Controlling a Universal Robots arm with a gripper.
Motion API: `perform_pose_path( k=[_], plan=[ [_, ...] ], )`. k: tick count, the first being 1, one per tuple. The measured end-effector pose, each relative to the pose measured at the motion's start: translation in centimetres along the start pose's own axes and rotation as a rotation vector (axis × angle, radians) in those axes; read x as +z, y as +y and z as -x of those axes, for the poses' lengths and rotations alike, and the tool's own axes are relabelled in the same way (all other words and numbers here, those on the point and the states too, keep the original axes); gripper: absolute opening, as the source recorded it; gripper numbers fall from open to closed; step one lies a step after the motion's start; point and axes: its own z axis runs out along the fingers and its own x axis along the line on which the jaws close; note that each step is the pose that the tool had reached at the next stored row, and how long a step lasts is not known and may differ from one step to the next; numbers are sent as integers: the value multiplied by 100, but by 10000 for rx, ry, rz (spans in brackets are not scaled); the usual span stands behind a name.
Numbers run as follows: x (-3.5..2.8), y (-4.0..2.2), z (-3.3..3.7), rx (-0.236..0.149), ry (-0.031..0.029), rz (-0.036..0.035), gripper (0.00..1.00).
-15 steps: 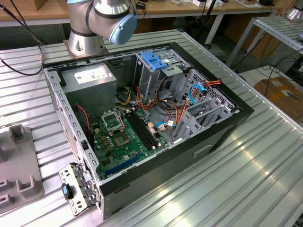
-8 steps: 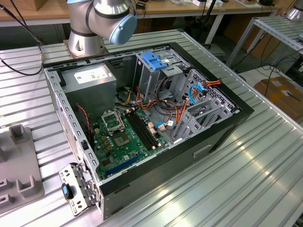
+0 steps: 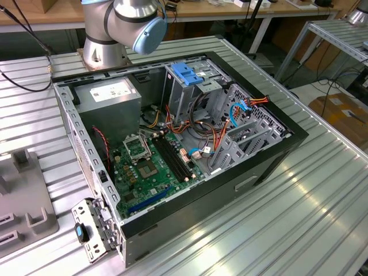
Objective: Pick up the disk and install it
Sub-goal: 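Pick up the disk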
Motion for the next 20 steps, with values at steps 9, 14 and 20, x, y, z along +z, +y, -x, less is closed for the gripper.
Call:
perform_pose_path(
  k=[9, 14, 20],
  plan=[
    [-18, 0, 0, -1, 3, 0, 35],
    [-56, -1, -1, 0, 3, 0, 35],
    [-80, -1, -1, 0, 3, 0, 35]
  ],
)
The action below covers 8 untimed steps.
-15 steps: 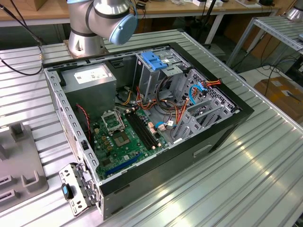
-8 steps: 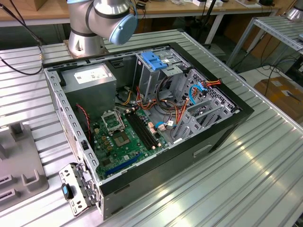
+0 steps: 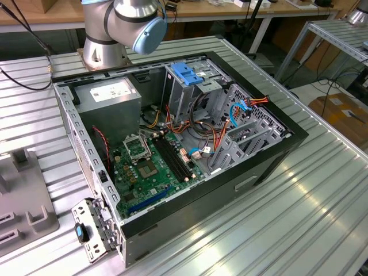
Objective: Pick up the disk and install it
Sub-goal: 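Pick up the disk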
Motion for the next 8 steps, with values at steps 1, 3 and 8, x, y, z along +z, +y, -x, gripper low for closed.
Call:
perform_pose_path(
  k=[1, 3, 8],
  plan=[
    [0, 0, 0, 0, 0, 0, 35],
    [0, 0, 0, 0, 0, 0, 35],
    [-1, 0, 0, 0, 0, -1, 35]
  ],
)
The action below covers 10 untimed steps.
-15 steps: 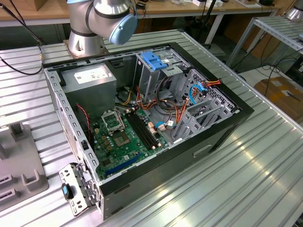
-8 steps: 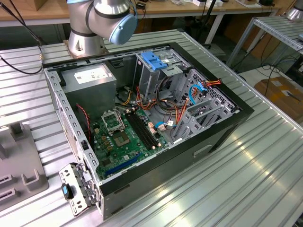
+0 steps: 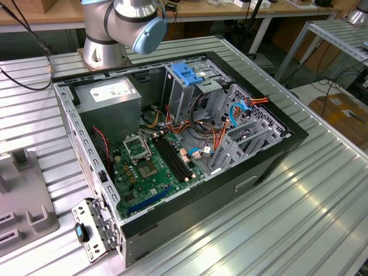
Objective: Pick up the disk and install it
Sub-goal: 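Pick up the disk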
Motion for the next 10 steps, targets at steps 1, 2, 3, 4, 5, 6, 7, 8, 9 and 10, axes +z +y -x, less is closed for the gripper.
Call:
perform_pose_path(
  k=[1, 2, 3, 4, 5, 6, 7, 8, 9, 10],
  plan=[
    [-5, 0, 0, 0, 1, 3, 35],
    [-12, 0, 0, 0, 2, 6, 35],
    [-17, 0, 0, 0, 1, 2, 35],
    [-33, 0, 0, 1, 0, 2, 35],
    [-48, 0, 0, 0, 0, 1, 35],
    [-57, 0, 0, 1, 0, 2, 35],
    [-69, -1, -1, 0, 0, 1, 35],
    [-85, -1, -1, 0, 0, 0, 35],
    [-98, -1, -1, 0, 0, 1, 35],
    [-113, -1, -1, 0, 0, 0, 35]
  ],
)
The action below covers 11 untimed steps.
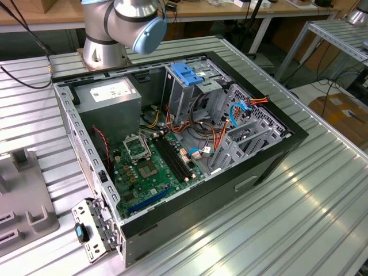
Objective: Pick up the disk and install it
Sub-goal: 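Pick up the disk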
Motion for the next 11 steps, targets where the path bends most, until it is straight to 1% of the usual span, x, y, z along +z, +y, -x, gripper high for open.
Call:
perform_pose_path(
  k=[11],
  plan=[
    [-153, -1, -1, 1, 0, 0, 35]
  ],
)
